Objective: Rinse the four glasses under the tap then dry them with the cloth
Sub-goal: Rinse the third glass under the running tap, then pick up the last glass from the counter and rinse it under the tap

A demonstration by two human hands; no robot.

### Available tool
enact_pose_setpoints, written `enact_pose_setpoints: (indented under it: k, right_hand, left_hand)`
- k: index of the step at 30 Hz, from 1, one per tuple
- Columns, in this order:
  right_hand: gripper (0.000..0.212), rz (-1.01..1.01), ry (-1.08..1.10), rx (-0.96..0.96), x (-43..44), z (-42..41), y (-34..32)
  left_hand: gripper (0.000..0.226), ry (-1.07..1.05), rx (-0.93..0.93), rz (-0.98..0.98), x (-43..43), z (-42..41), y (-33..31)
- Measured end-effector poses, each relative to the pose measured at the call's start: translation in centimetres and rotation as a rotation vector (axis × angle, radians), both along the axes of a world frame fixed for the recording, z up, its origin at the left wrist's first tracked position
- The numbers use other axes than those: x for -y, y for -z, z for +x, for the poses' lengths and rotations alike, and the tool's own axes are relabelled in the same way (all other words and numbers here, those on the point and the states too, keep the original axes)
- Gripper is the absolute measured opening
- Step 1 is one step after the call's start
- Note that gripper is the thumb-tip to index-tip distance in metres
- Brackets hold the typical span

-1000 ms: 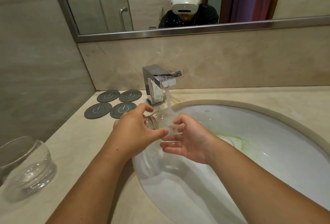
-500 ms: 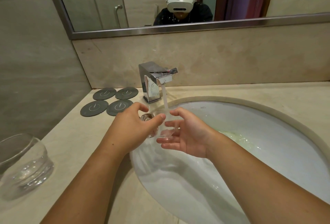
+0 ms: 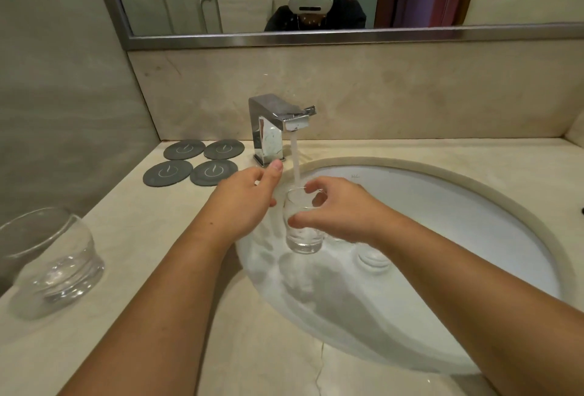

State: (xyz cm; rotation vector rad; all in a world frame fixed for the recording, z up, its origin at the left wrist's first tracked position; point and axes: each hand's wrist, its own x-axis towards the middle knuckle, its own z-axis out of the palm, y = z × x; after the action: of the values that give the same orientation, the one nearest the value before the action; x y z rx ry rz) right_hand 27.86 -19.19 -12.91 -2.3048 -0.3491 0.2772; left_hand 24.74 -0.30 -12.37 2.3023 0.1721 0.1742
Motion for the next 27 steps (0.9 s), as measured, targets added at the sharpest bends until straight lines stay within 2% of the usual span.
enact_pose_setpoints:
  k: [6, 13, 27]
  right_hand:
    - [0.078, -0.218, -0.002, 0.144, 3.3, -0.6, 0.0]
    - [0.078, -0.493, -0.107, 0.253, 5.3, -0.8, 2.6]
    - [0.072, -0.656, -0.181, 0.304, 5.6, -0.9, 4.9]
  left_hand:
    - [0.047, 0.116, 0.001, 0.047, 0.8, 0.0, 0.2]
    - [0.043, 0.194, 0.005, 0.093, 1.6, -0.2, 0.2]
    - [0.034, 0.224, -0.009, 0.114, 1.6, -0.2, 0.5]
